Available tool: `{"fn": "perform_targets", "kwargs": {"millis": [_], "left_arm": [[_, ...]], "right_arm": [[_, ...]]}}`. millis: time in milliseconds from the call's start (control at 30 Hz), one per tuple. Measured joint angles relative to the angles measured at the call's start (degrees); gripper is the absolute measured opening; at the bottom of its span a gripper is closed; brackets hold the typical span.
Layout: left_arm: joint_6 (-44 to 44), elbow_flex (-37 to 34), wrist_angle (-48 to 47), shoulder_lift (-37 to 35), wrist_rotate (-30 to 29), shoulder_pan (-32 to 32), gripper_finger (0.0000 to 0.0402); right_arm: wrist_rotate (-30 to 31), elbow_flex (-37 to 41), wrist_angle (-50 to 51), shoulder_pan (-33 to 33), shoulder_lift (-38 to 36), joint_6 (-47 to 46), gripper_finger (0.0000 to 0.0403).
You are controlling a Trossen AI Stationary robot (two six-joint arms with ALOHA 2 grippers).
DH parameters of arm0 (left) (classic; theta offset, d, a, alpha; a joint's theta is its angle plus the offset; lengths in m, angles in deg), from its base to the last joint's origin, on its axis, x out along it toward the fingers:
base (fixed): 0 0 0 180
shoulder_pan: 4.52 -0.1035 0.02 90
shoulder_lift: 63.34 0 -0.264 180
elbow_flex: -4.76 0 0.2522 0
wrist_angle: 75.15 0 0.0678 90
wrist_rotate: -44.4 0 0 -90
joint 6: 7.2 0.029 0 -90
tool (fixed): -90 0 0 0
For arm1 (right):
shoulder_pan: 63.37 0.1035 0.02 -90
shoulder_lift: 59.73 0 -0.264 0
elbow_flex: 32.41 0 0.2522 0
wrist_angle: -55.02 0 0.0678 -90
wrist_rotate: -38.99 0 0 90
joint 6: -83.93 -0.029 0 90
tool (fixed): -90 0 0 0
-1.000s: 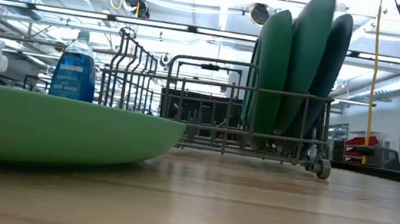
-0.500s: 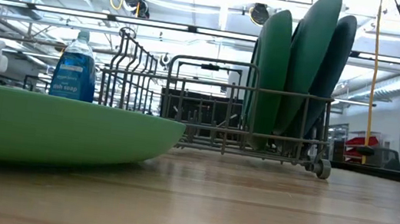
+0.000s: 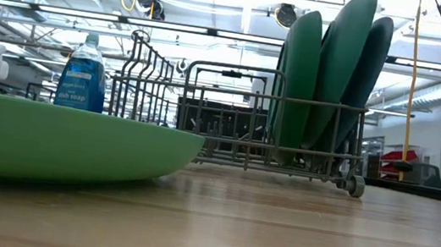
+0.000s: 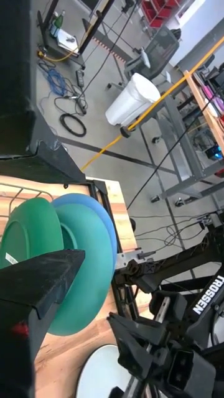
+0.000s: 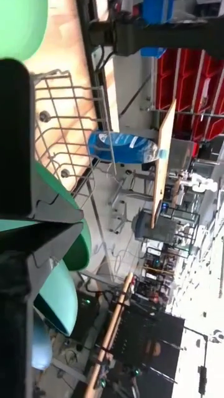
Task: Sort dishes
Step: Put the green plate into the dish rack
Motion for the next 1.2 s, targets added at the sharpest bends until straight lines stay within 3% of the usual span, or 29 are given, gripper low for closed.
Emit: {"fn": "perform_targets", "kwargs": {"millis": [400,567,667,800,867,1200], "left_arm": [[0.0,0.0,0.0,0.0,-0.02,0.02,0.0182],[-0.02,0.0,0.0,0.0,-0.02,0.04,0.0182],[-0.02,0.0,-0.23,0.0,-0.02,0.07,0.0182],[-0.02,0.0,-0.28,0.0,-0.02,0.07,0.0182],[0.0,0.0,-0.28,0.0,-0.02,0.07,0.0182],[-0.02,0.0,-0.26,0.0,-0.02,0.07,0.0182]], "right_arm": [[-0.12,0.0,27.84,-2.62,0.04,-12.42,0.0],[-0.15,0.07,25.95,-3.03,-1.28,-13.19,0.0],[0.01,0.07,19.51,-2.56,-4.63,-9.62,0.0],[0.03,-0.56,9.95,-0.51,-9.58,1.9,0.0],[-0.1,-2.53,9.27,-0.05,-12.39,5.87,0.0],[-0.11,-21.06,38.22,-3.39,-20.65,9.04,0.0]]}}
